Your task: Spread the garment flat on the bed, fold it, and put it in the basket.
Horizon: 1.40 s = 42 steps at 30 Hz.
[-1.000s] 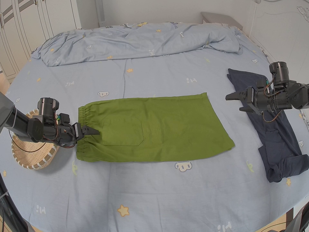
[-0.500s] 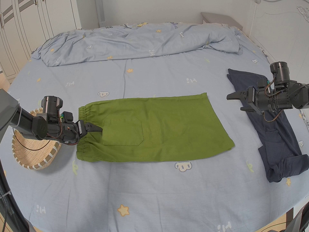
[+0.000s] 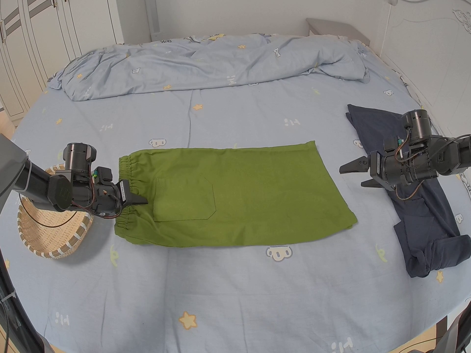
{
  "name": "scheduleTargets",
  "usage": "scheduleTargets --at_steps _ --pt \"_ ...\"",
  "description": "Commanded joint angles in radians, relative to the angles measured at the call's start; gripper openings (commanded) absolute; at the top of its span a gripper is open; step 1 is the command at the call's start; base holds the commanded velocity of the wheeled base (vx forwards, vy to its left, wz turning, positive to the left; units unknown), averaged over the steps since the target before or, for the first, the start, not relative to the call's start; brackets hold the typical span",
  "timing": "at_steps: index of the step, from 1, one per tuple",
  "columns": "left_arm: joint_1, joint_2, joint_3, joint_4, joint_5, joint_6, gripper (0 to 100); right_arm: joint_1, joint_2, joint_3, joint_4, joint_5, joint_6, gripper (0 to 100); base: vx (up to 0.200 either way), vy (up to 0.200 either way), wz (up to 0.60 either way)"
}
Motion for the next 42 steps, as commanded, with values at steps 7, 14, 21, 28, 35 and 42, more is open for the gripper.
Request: scheduleTargets --at_steps 7,14,21,28,35,42 --pt "0.0 -0.036 0.003 -0.001 0.001 -0.001 0 0.021 0.112 -0.004 0.064 0.001 -0.066 100 0.0 0.0 0.0" --pt "-0.001 -0.036 0.003 -0.001 0.001 -0.001 0 0.051 0.149 0.001 0.064 -0.003 -0.086 100 0.0 0.0 0.0" --pt "-0.003 -0.036 0.003 -0.001 0.001 -0.001 0 0.061 0.166 -0.001 0.063 -0.006 -0.088 100 0.0 0.0 0.0" --pt "-0.003 -0.036 0.003 -0.001 0.001 -0.001 0 0.069 0.166 0.002 0.063 -0.004 -0.088 0 0.0 0.0 0.0" --pt "-0.003 -0.036 0.003 -0.001 0.001 -0.001 0 0.064 0.168 -0.003 0.063 -0.004 -0.086 0 0.0 0.0 0.0" --pt "-0.001 -0.034 0.004 -0.001 0.002 -0.001 0 0.058 0.163 -0.004 0.063 -0.006 -0.085 0 0.0 0.0 0.0"
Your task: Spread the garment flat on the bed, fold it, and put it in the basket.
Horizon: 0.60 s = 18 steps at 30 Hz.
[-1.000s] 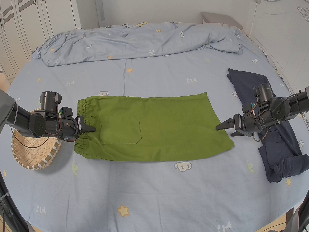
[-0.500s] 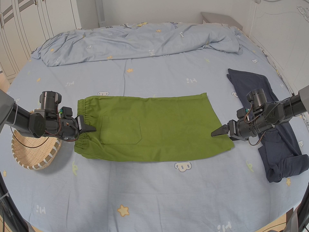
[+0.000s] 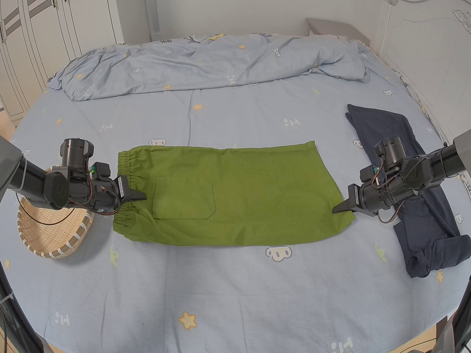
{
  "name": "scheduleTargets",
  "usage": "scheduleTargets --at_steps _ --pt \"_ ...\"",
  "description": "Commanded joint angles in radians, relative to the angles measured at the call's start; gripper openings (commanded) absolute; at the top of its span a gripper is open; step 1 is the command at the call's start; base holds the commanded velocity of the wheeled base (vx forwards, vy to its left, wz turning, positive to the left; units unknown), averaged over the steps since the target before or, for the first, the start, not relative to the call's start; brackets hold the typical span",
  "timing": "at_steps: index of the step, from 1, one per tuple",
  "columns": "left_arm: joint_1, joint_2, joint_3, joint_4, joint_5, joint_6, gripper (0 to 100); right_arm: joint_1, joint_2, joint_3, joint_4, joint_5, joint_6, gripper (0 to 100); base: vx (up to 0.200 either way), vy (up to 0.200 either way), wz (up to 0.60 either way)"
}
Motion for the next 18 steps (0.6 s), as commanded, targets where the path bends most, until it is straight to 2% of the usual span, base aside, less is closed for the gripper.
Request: scheduleTargets --at_steps 1,6,7,12,15,18 --pt "0.001 -0.002 0.001 0.001 0.001 0.0 0 -0.003 -0.003 0.0 -0.002 -0.001 0.002 0 0.0 0.0 0.0" --pt "0.001 -0.028 0.026 0.004 -0.001 0.004 0 0.001 -0.058 0.017 0.018 -0.005 0.008 0 0.0 0.0 0.0" --pt "0.001 -0.057 0.044 0.021 -0.001 0.004 0 0.007 -0.124 0.035 0.069 -0.005 0.007 0 0.0 0.0 0.0" --pt "0.003 -0.109 0.06 0.105 0.001 0.014 0 0.006 -0.202 0.074 0.153 -0.005 -0.002 0 0.0 0.0 0.0" --pt "0.006 -0.152 0.093 0.144 0.001 0.021 0 -0.005 -0.267 0.158 0.169 -0.005 -0.002 0 0.0 0.0 0.0" --pt "0.02 -0.214 0.202 0.145 0.001 0.08 0 -0.006 -0.35 0.307 0.161 -0.007 0.001 0 0.0 0.0 0.0"
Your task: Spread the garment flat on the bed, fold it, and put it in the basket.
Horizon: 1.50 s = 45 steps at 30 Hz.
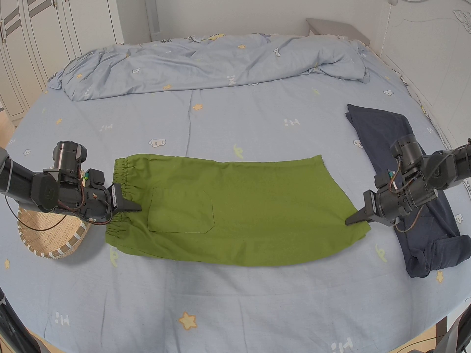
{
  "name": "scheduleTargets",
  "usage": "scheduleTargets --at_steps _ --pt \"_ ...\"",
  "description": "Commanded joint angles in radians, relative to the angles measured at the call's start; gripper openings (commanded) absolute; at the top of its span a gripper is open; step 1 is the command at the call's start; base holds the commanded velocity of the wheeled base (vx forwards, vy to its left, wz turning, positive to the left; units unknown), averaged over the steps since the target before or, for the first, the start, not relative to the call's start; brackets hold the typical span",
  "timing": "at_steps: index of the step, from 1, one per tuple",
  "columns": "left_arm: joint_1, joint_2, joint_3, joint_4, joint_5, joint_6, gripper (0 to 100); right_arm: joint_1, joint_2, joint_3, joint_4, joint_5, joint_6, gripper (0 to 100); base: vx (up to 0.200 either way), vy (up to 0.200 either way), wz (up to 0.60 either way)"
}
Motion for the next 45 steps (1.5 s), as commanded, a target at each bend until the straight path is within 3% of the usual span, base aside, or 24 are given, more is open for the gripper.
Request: scheduleTargets --at_steps 1,7,10,21,22,32,37,41,43,44,45 --pt "0.017 -0.122 0.137 0.028 0.001 0.058 0 -0.007 -0.175 0.194 0.013 -0.002 0.001 0 0.0 0.0 0.0" --pt "0.017 -0.208 0.392 0.018 0.009 0.159 0 0.003 -0.328 0.504 -0.088 -0.003 0.001 0 0.0 0.0 0.0" --pt "0.013 -0.241 0.469 0.017 0.01 0.167 0 0.0 -0.382 0.596 -0.118 -0.002 0.007 0 0.0 0.0 0.0" --pt "0.003 -0.286 0.613 -0.057 0.009 0.168 0 0.007 -0.468 0.797 -0.185 0.0 0.006 0 0.0 0.0 0.0" --pt "0.003 -0.289 0.616 -0.058 0.009 0.168 0 0.007 -0.468 0.817 -0.207 0.0 0.004 100 0.0 0.0 0.0" --pt "-0.023 -0.344 0.619 -0.046 0.01 0.171 0 0.006 -0.469 0.8 -0.231 0.0 0.013 100 0.0 0.0 0.0" --pt "-0.001 -0.41 0.587 -0.001 0.016 0.171 0 0.009 -0.489 0.627 -0.225 -0.002 0.058 100 0.0 0.0 0.0" --pt "0.088 -0.482 0.463 0.181 0.018 0.191 0 0.013 -0.486 0.424 -0.145 -0.023 0.073 100 0.0 0.0 0.0" --pt "0.088 -0.482 0.463 0.181 0.018 0.191 0 0.013 -0.486 0.424 -0.145 -0.023 0.073 100 0.0 0.0 0.0" --pt "0.174 -0.502 0.378 0.307 0.018 0.273 0 0.032 -0.486 0.36 -0.108 -0.045 0.075 100 0.0 0.0 0.0" --pt "0.209 -0.504 0.342 0.376 0.018 0.323 0 0.036 -0.489 0.352 -0.107 -0.054 0.079 100 0.0 0.0 0.0"
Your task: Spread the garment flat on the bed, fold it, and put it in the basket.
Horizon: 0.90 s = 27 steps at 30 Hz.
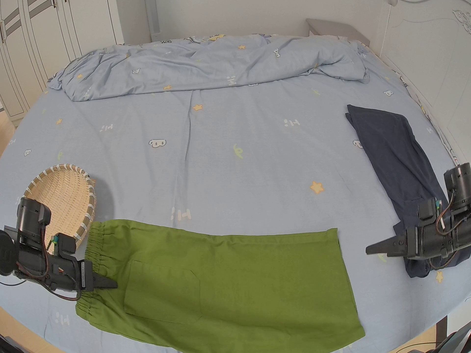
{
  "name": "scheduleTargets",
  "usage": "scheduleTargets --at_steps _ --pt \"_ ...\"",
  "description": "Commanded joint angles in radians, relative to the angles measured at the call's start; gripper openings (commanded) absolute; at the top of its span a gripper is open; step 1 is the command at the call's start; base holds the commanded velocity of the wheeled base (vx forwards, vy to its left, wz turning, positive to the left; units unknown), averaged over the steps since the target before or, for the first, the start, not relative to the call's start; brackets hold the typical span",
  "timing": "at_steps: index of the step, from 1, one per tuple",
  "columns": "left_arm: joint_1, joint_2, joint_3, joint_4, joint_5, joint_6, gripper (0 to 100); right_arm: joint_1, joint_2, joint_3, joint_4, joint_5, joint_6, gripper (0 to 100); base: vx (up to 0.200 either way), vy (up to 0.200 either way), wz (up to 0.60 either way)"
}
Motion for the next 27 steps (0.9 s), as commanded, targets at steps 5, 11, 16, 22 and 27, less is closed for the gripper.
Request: scheduleTargets --at_steps 5,11,16,22,27 --pt "0.2 -0.092 -0.242 0.328 0.002 0.17 0 0.026 -0.003 -0.152 0.059 -0.037 0.029 100 0.0 0.0 0.0" --pt "0.063 -0.138 -0.368 0.44 0.045 0.078 0 0.032 -0.003 -0.147 0.061 -0.036 0.032 100 0.0 0.0 0.0" --pt "-0.353 -0.168 -0.583 0.567 0.24 -0.236 0 0.05 -0.006 -0.149 0.064 -0.037 0.034 100 0.0 0.0 0.0" --pt "-0.623 -0.101 -0.695 0.635 0.329 -0.399 0 0.047 -0.008 -0.149 0.064 -0.04 0.034 100 0.0 0.0 0.0" --pt "-0.721 -0.035 -0.749 0.639 0.436 -0.475 0 0.047 -0.003 -0.147 0.064 -0.04 0.034 100 0.0 0.0 0.0"
